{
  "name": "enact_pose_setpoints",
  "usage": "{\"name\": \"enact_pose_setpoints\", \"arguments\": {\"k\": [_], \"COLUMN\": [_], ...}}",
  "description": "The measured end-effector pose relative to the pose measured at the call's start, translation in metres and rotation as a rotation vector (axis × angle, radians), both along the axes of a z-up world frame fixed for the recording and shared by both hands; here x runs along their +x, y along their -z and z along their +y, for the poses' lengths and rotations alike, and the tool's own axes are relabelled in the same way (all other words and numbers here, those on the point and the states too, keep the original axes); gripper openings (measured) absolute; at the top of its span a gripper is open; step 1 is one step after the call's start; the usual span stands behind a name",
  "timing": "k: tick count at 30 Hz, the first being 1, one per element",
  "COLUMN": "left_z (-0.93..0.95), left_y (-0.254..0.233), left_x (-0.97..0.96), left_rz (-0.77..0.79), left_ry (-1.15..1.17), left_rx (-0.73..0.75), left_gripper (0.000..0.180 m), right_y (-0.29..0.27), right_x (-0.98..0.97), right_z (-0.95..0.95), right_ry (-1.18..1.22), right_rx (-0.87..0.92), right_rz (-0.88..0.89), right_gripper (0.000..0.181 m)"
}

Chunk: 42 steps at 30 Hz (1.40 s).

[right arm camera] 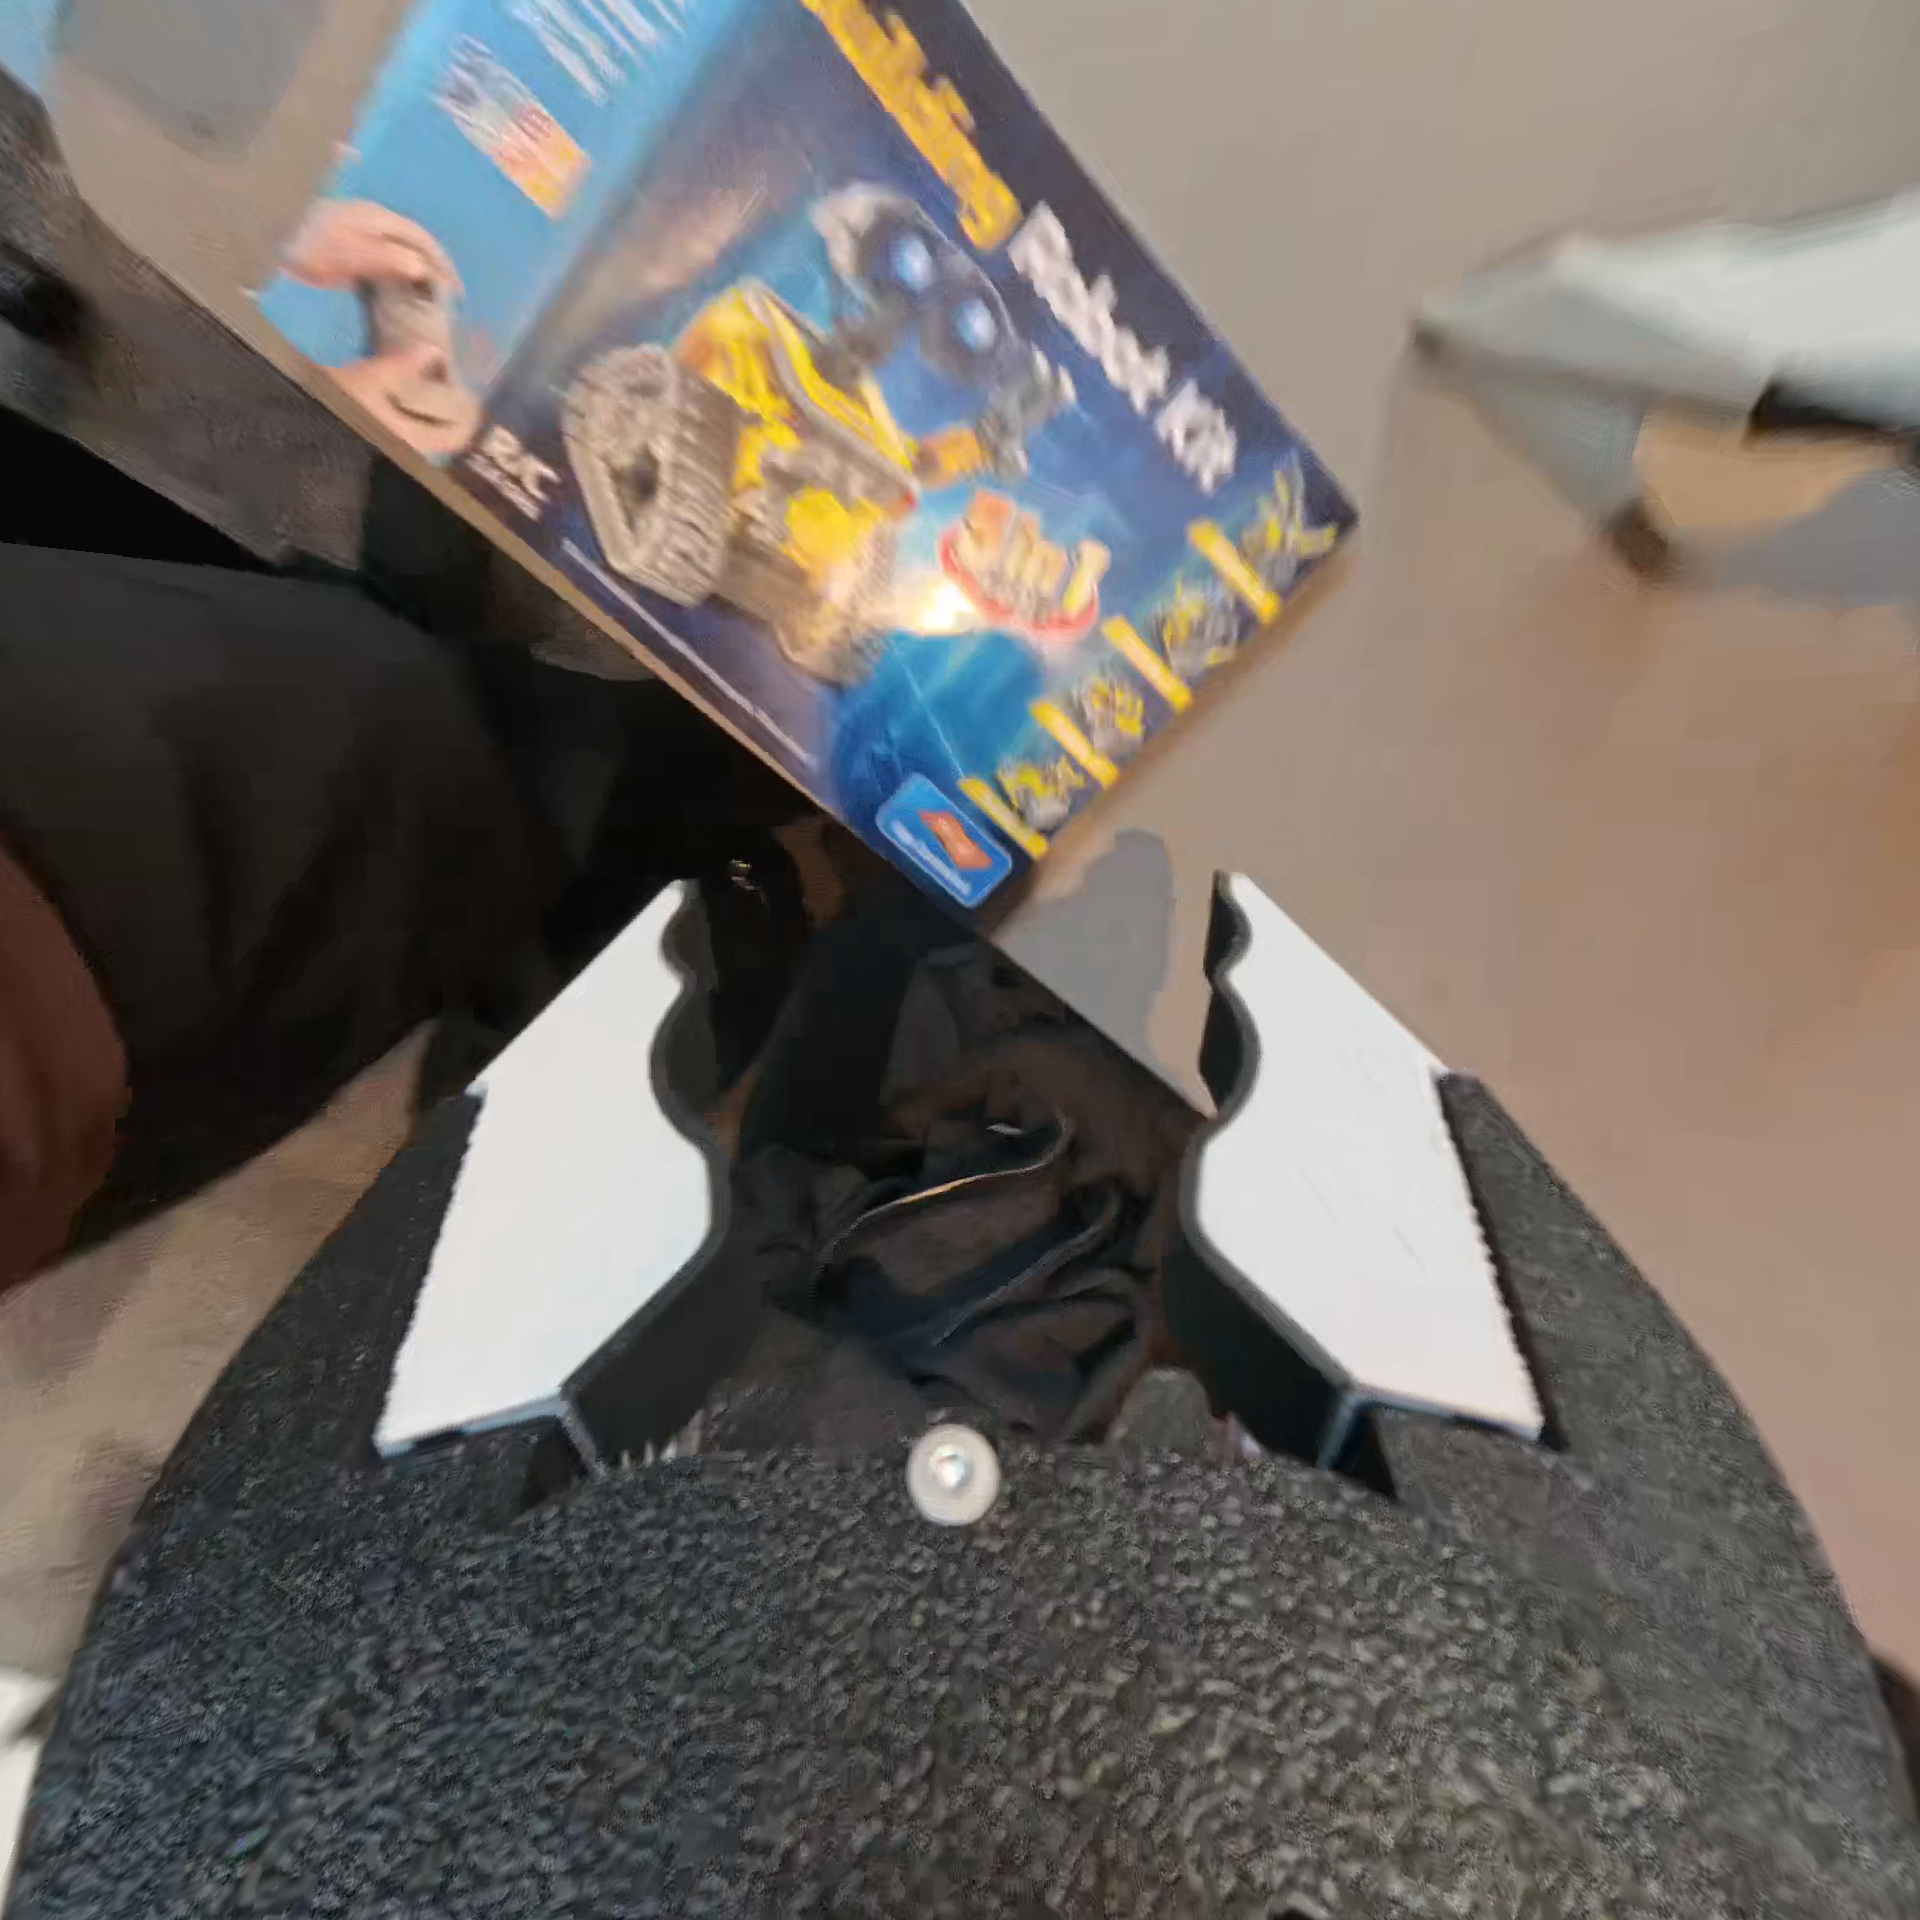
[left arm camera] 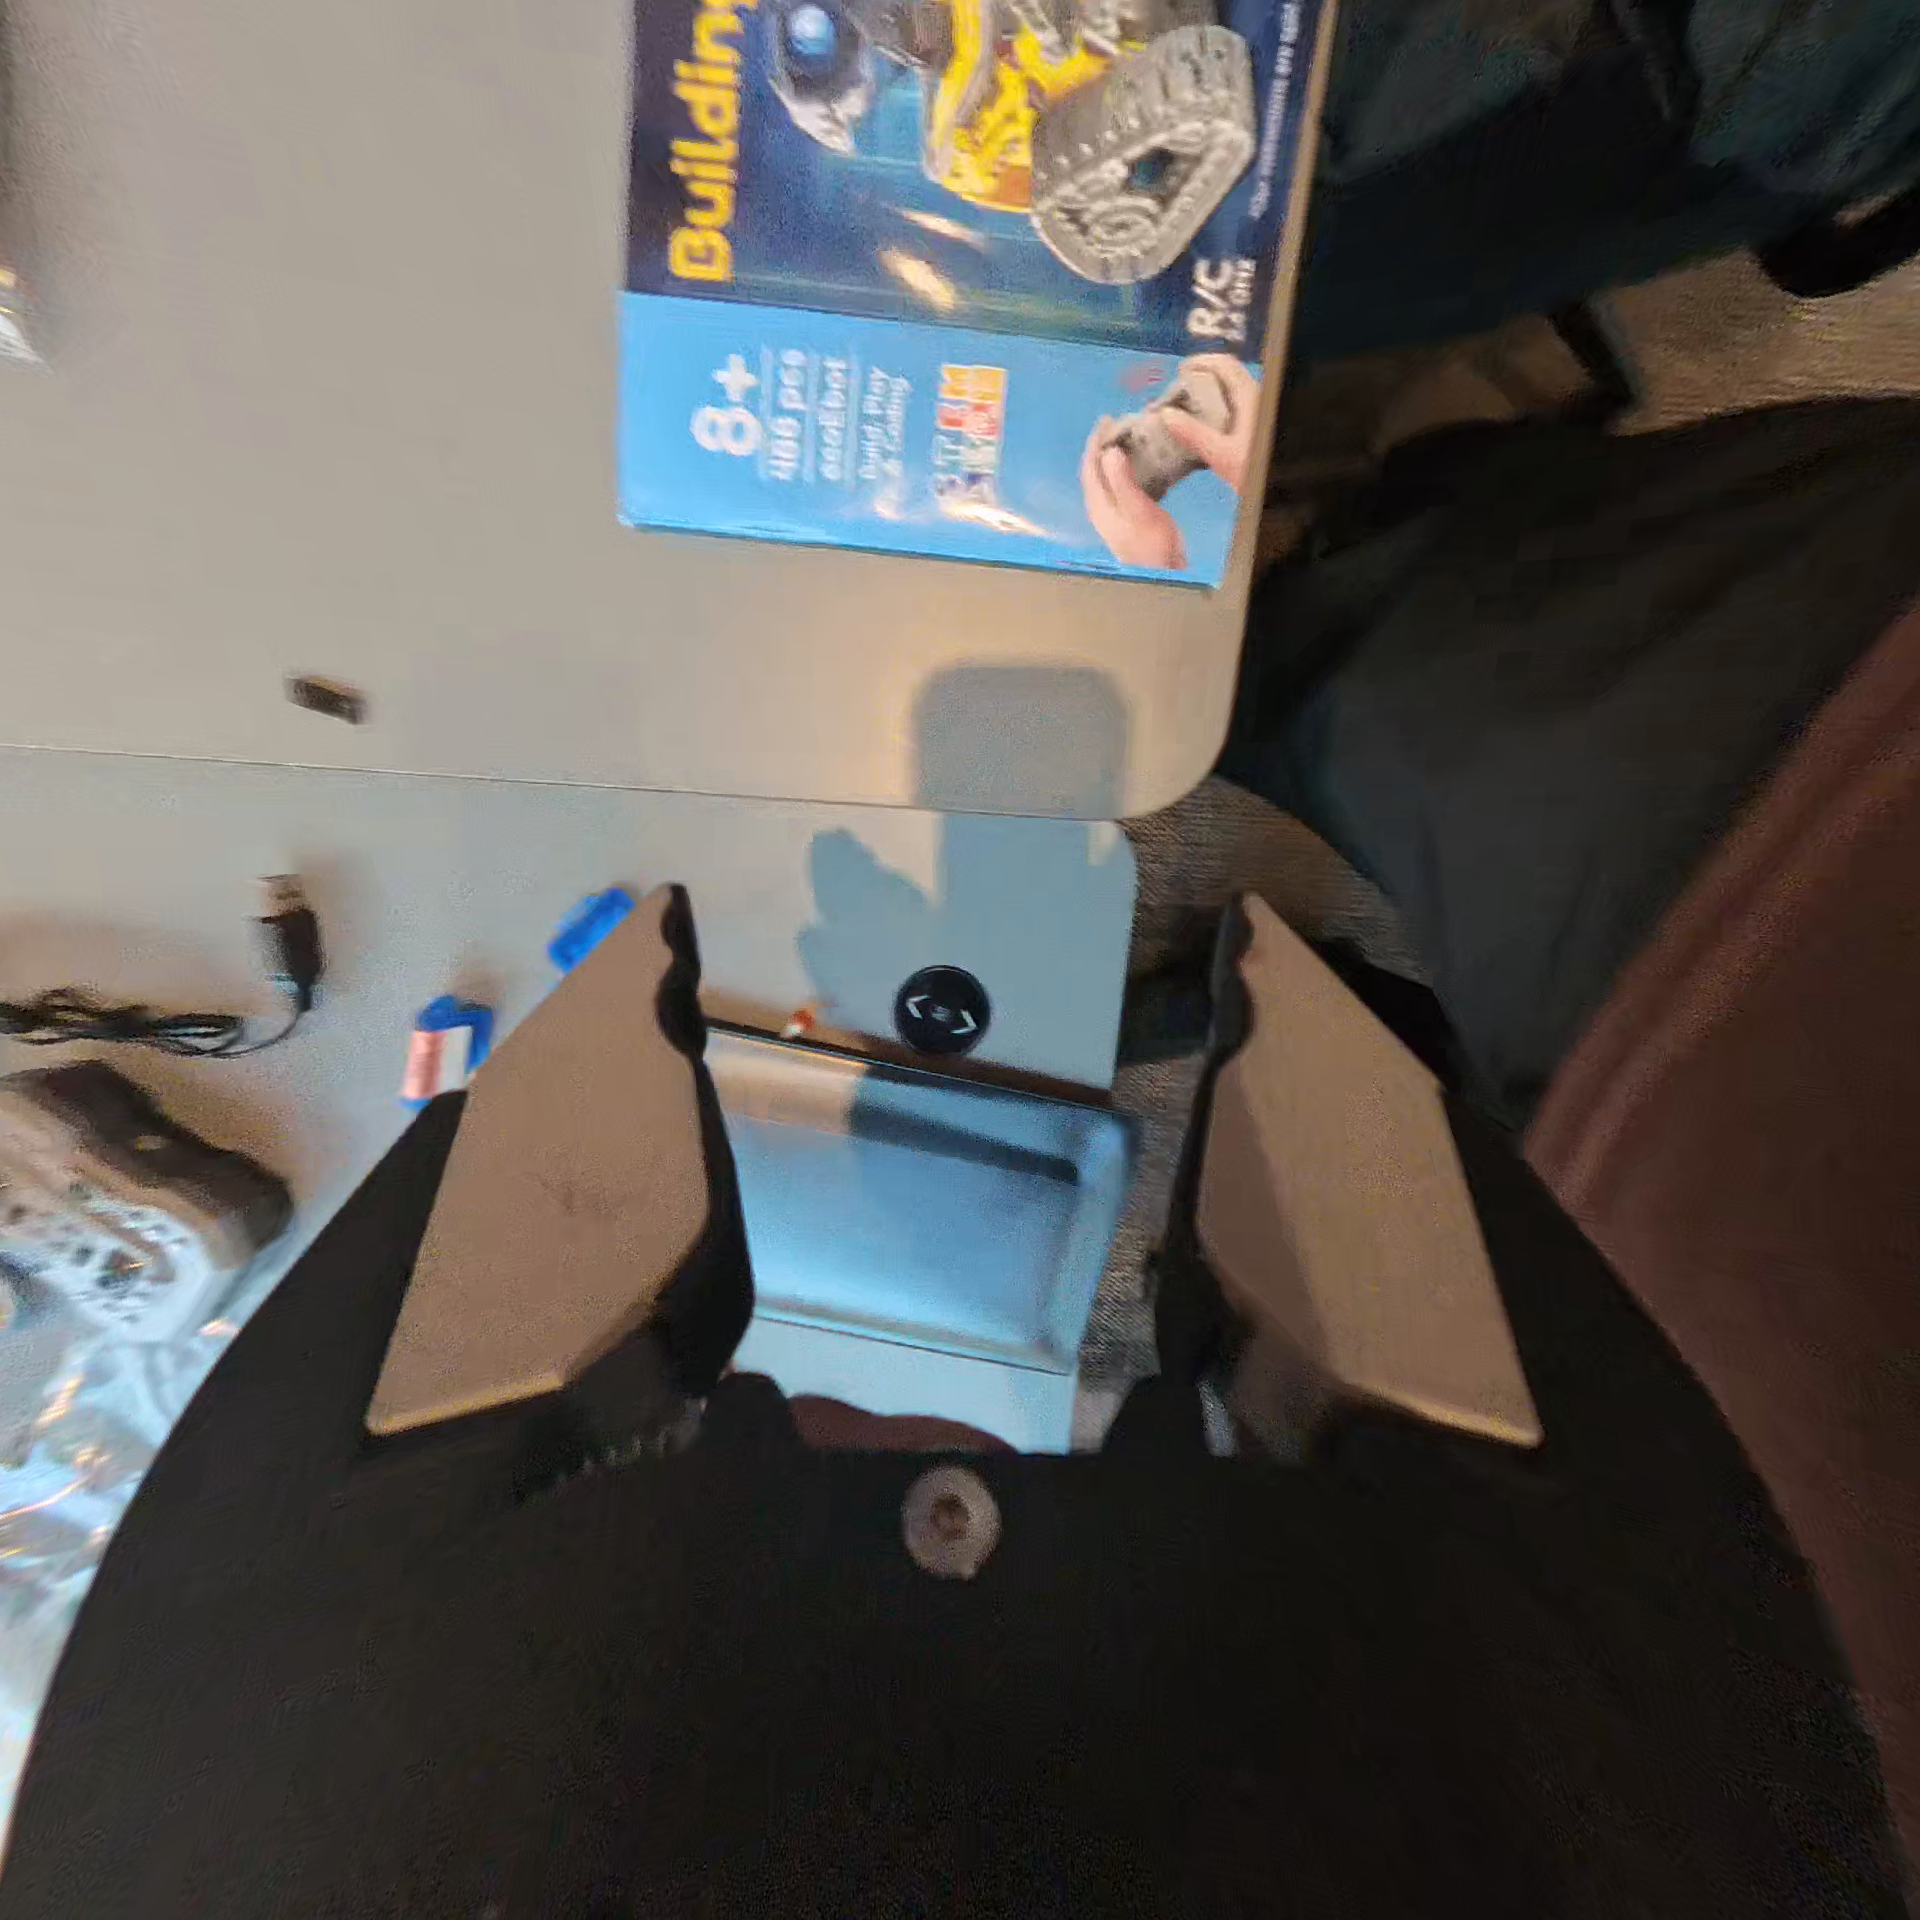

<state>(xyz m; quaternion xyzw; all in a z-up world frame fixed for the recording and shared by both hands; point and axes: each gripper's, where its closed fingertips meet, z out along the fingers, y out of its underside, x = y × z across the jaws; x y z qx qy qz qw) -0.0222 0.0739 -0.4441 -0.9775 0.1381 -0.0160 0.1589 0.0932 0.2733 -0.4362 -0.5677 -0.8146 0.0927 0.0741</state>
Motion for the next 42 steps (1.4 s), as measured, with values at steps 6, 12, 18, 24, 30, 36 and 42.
{"name": "enact_pose_setpoints", "arguments": {"k": [6,12,18,24,30,36,42], "left_z": [0.02,0.052,0.07,0.069,0.069,0.064,0.074], "left_y": [0.014,0.028,0.032,0.032,0.029,0.024,0.011], "left_x": [0.026,0.048,0.043,0.041,0.048,0.045,0.038], "left_rz": [-0.171,-0.384,-0.339,-0.363,-0.388,-0.442,-0.545], "left_ry": [-0.104,-0.282,-0.286,-0.231,-0.24,-0.285,-0.321], "left_rx": [-0.043,-0.117,-0.11,-0.064,0.027,0.055,0.082], "left_gripper": [0.084,0.058,0.032,0.027,0.042,0.063,0.067], "right_y": [0.025,0.039,0.039,0.016,-0.012,-0.025,-0.042], "right_x": [0.0,-0.005,-0.019,-0.025,-0.035,-0.039,-0.042], "right_z": [0.013,0.021,0.019,0.031,0.004,-0.012,-0.016], "right_ry": [0.302,0.353,0.346,0.346,0.398,0.455,0.508], "right_rx": [-0.344,-0.408,-0.404,-0.272,-0.294,-0.299,-0.364], "right_rz": [-0.003,-0.008,-0.019,0.034,0.106,0.158,0.212], "right_gripper": [0.079,0.052,0.042,0.005,0.002,0.002,0.001]}}
